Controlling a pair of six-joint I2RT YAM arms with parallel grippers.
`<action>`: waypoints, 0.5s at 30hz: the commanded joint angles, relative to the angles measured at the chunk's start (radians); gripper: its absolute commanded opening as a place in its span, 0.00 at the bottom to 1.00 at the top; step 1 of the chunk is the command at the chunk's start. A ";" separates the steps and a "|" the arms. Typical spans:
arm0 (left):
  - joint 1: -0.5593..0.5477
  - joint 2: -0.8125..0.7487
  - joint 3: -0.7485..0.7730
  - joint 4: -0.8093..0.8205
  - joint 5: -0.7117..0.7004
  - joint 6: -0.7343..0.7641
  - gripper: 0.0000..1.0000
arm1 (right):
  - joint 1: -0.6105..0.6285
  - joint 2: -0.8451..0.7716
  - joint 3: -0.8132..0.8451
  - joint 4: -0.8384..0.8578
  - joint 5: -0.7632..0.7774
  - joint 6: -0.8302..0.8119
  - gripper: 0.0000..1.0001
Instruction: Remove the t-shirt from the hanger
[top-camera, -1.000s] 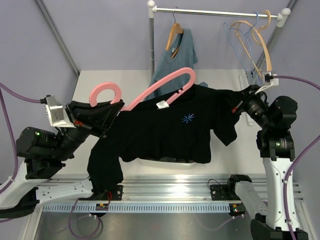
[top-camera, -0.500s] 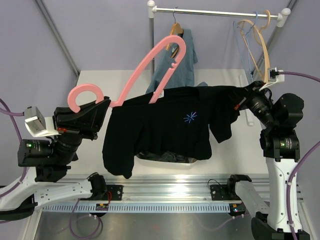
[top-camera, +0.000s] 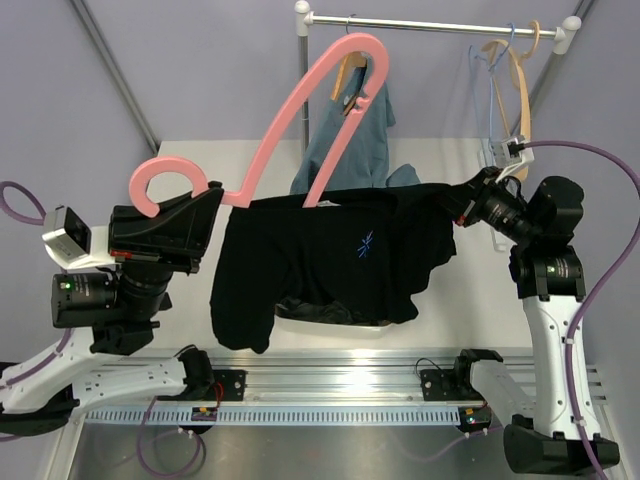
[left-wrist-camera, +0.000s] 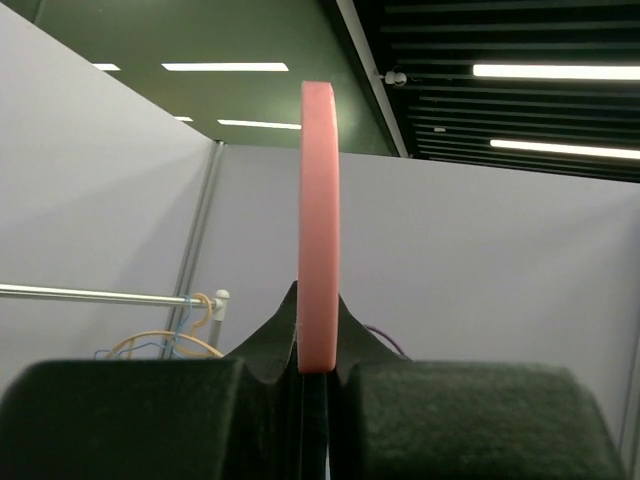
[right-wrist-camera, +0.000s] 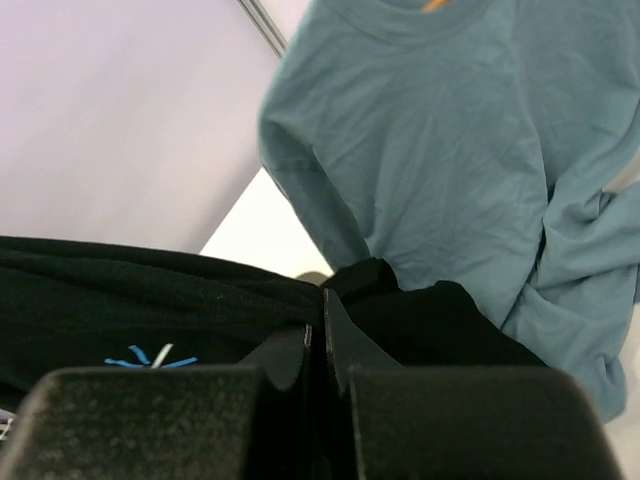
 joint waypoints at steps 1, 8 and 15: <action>0.001 -0.008 0.041 0.244 0.079 -0.048 0.00 | -0.010 0.039 -0.041 -0.023 0.076 -0.051 0.00; -0.001 0.012 0.058 0.261 0.065 -0.029 0.00 | -0.010 0.038 -0.136 0.083 0.058 0.015 0.00; 0.001 0.052 0.070 0.325 0.109 -0.018 0.00 | -0.010 -0.020 -0.163 0.072 0.104 0.028 0.00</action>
